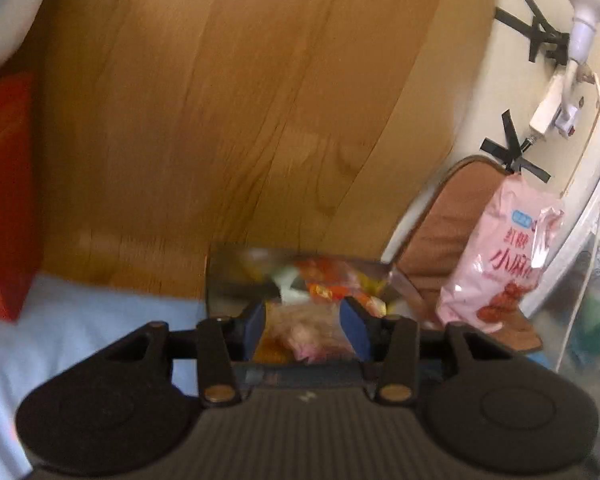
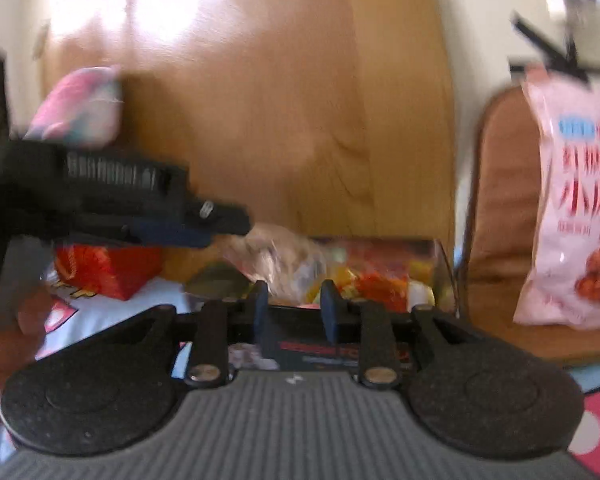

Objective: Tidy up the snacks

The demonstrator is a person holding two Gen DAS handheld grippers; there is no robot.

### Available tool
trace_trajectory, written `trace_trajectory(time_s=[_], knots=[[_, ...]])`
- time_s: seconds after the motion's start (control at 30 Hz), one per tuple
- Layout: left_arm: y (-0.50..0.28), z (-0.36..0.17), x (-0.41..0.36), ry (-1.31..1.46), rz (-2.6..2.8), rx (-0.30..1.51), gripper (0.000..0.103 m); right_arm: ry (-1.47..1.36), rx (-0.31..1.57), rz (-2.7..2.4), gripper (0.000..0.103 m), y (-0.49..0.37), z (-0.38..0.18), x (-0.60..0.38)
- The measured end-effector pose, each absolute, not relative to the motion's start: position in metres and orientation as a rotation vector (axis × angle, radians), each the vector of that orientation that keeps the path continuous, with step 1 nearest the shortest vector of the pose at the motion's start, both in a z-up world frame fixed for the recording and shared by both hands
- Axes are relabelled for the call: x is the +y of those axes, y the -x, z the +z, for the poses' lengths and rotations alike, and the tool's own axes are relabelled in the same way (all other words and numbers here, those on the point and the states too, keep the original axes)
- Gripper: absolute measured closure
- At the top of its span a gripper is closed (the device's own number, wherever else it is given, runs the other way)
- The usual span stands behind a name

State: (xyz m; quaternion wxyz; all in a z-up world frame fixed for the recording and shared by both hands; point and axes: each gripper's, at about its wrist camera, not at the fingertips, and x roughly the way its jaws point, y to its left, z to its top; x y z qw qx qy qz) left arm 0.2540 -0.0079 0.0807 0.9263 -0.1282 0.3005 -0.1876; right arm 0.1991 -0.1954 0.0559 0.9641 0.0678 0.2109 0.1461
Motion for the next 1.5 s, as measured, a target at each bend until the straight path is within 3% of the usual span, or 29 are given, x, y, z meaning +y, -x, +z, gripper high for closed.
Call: trace_trajectory(time_s=[0.53, 0.7, 0.8, 0.83, 0.87, 0.93, 1.3, 1.37, 1.5], knots=[[-0.124, 0.008, 0.027, 0.403, -0.498, 0.777, 0.061, -0.407, 0.606, 0.369, 0.069, -0.104, 0.011, -0.244], [-0.111, -0.002, 0.014, 0.395, -0.554, 0.839, 0.061, -0.373, 0.693, 0.518, 0.066, -0.081, 0.0, -0.232], [-0.101, 0.001, 0.02, 0.398, -0.529, 0.822, 0.061, -0.253, 0.647, 0.573, 0.064, -0.06, 0.008, -0.214], [-0.099, 0.004, 0.025, 0.411, -0.518, 0.812, 0.061, -0.221, 0.62, 0.573, 0.059, -0.054, 0.013, -0.212], [-0.098, 0.005, 0.029, 0.424, -0.51, 0.806, 0.061, -0.197, 0.595, 0.568, 0.045, -0.047, 0.017, -0.211], [-0.095, 0.008, 0.035, 0.443, -0.494, 0.795, 0.061, -0.162, 0.572, 0.543, 0.028, -0.039, 0.023, -0.209], [-0.116, 0.016, 0.001, 0.37, -0.512, 0.797, 0.057, -0.068, 0.635, 0.527, 0.027, -0.048, 0.002, -0.174], [-0.124, 0.011, -0.011, 0.341, -0.518, 0.821, 0.059, -0.021, 0.629, 0.515, 0.034, -0.047, 0.0, -0.171], [-0.117, 0.007, -0.013, 0.349, -0.541, 0.851, 0.06, 0.089, 0.583, 0.392, 0.035, -0.037, 0.0, -0.185]])
